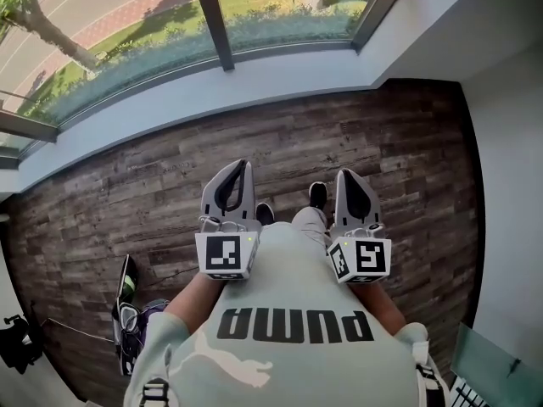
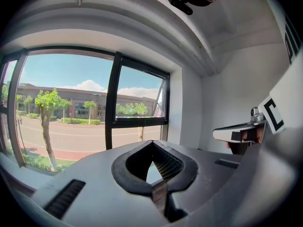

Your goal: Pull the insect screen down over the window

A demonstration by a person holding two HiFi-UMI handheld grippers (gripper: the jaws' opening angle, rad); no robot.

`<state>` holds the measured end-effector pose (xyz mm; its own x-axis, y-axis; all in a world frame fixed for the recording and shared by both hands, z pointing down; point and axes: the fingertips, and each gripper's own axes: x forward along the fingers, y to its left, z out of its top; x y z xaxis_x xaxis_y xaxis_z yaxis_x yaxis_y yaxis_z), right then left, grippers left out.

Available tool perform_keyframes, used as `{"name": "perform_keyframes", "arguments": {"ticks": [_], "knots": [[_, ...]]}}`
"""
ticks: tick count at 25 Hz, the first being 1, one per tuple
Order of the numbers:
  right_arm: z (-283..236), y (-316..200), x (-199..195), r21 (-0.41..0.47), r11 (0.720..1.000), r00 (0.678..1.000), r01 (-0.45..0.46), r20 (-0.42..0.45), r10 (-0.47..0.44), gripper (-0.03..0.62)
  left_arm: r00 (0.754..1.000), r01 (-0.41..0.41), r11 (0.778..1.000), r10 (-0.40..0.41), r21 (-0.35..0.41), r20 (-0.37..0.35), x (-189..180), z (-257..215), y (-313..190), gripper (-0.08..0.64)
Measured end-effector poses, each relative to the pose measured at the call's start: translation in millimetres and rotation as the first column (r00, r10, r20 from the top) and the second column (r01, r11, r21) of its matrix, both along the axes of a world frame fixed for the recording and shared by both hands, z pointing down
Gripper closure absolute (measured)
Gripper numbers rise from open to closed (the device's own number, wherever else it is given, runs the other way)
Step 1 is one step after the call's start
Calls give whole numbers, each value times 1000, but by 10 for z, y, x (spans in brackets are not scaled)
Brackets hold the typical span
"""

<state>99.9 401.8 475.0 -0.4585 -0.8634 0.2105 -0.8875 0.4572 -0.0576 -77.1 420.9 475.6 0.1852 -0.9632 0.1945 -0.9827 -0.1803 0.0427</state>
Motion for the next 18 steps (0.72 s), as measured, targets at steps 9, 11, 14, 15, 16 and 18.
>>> {"name": "perform_keyframes", "arguments": {"ticks": [9,11,14,15,16,18], "knots": [[-92,124,-6,33,999,1000,2,7,-2,588,1000,-4,1000,4,25,8,23,-95,118,548],[-112,137,4,37,999,1000,4,6,-4,588,1000,-4,1000,4,27,10,41,-107,134,548],[-130,135,32,44,999,1000,4,5,-4,588,1000,-3,999,3,32,12,70,-122,134,548],[-132,128,40,45,999,1000,2,6,-2,588,1000,-3,999,2,33,12,74,-124,130,548],[-133,121,46,45,999,1000,1,7,-2,588,1000,-2,999,1,34,13,77,-125,126,548],[-134,106,56,45,999,1000,0,7,0,588,1000,0,999,0,33,13,79,-124,121,548]]}}
